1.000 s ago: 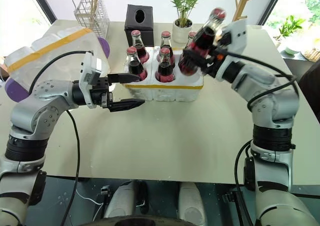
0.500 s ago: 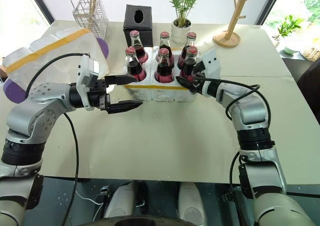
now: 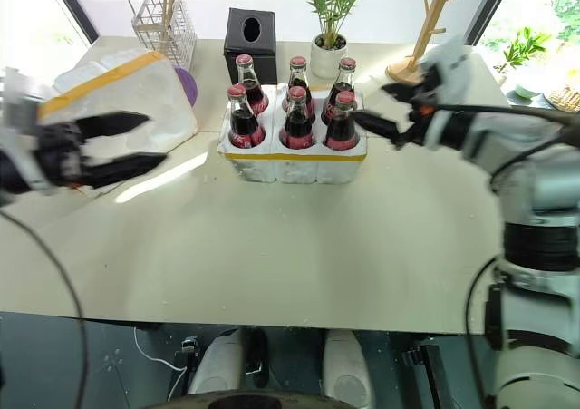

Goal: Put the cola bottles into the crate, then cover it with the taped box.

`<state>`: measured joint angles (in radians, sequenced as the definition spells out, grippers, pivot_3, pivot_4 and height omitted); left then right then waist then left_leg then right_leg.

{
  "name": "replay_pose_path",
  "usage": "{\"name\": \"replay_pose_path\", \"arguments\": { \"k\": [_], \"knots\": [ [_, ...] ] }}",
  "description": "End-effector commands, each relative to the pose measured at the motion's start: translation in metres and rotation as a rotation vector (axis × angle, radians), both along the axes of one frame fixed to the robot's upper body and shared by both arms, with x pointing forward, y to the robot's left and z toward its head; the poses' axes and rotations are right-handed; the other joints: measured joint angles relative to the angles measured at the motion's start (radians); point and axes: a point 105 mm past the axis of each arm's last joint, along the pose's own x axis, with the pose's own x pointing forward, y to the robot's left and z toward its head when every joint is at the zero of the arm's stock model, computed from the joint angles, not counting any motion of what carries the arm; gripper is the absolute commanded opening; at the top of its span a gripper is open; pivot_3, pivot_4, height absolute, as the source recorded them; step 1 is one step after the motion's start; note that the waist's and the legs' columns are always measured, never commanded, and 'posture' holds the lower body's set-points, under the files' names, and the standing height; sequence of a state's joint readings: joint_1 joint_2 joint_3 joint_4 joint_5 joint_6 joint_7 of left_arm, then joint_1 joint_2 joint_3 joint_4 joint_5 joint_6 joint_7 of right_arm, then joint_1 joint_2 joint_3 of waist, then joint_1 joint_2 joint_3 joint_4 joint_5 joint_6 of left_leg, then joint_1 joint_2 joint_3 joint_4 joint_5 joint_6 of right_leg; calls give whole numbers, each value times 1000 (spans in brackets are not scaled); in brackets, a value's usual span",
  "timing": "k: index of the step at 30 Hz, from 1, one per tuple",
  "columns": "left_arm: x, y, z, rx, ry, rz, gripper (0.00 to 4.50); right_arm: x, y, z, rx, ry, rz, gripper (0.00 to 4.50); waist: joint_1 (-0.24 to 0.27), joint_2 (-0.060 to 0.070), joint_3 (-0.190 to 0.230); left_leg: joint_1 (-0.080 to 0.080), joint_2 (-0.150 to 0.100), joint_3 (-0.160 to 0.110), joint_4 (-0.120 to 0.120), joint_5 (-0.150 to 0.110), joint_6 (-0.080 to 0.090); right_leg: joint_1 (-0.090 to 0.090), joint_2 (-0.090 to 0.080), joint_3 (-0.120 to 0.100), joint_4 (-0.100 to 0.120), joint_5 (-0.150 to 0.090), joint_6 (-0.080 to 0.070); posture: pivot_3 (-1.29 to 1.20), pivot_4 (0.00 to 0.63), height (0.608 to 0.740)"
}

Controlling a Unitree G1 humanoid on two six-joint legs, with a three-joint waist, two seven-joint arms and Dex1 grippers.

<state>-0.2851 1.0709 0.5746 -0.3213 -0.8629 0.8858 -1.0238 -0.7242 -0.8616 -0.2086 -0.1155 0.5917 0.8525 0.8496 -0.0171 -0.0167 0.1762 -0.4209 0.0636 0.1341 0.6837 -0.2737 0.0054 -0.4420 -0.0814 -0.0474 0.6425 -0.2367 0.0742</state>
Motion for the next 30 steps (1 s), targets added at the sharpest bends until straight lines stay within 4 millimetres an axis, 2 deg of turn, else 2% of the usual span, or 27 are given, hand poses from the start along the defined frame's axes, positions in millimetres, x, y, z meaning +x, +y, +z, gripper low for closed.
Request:
{"name": "replay_pose_path", "arguments": {
  "k": [1, 4, 8, 10, 13, 16, 19, 23, 30],
  "knots": [
    [-17, 29, 6, 92, 32, 48, 4500, -21, 4, 21, -26, -60, 95, 4449, -4, 0, 0, 1, 0, 0, 0, 0, 0, 0, 0, 0, 0, -1, -1, 0, 150, 740],
    [-30, 78, -6, 263, 137, 153, 4500, -45, 12, 40, 33, -68, 229, 4449, -7, 3, 1, 1, 2, 2, -1, 1, -1, -2, 1, 0, 2, -2, -4, 0, 150, 740],
    [-23, 149, -1, 437, 133, 373, 4500, -65, 25, 46, 43, -75, 361, 4449, 2, 3, 1, 1, 3, 1, -2, 0, -2, -4, 1, -1, 3, -5, -9, 0, 150, 740],
    [-17, 183, 1, 532, 105, 493, 4500, -65, 30, 44, 46, -76, 376, 4449, 5, 3, 1, 1, 3, 1, -2, 0, -2, -4, -1, -2, 3, -6, -10, 0, 150, 740],
    [-5, 214, -2, 635, 72, 614, 4500, -58, 33, 38, 39, -66, 357, 4449, 4, 3, 0, -1, 3, 3, -3, 0, -3, -10, -5, -2, 2, -5, -10, 0, 150, 740],
    [14, 223, -10, 656, 69, 656, 4500, -56, 33, 38, 42, -64, 356, 4449, 9, 1, -1, -7, 0, 8, -1, 0, -1, -10, -6, -2, 3, -5, -9, 0, 150, 740],
    [33, 218, -25, 660, 121, 641, 4500, -61, 34, 40, 29, -64, 373, 4449, 12, -1, -2, -8, -1, 11, 0, 0, 0, -10, -6, -3, 5, -1, -3, 0, 150, 740],
    [52, 208, -35, 651, 158, 617, 4500, -78, 34, 46, 5, -60, 433, 4449, 8, -5, -1, -8, 0, 10, 0, 0, 0, -11, -4, -3, 5, -1, -2, 0, 150, 740],
    [71, 194, -49, 674, 200, 583, 4500, -91, 28, 51, -6, -67, 429, 4449, 0, -7, -1, -7, 3, 9, 0, -1, 1, -11, -1, -3, 6, -1, -2, 0, 150, 740]
  ]
}}
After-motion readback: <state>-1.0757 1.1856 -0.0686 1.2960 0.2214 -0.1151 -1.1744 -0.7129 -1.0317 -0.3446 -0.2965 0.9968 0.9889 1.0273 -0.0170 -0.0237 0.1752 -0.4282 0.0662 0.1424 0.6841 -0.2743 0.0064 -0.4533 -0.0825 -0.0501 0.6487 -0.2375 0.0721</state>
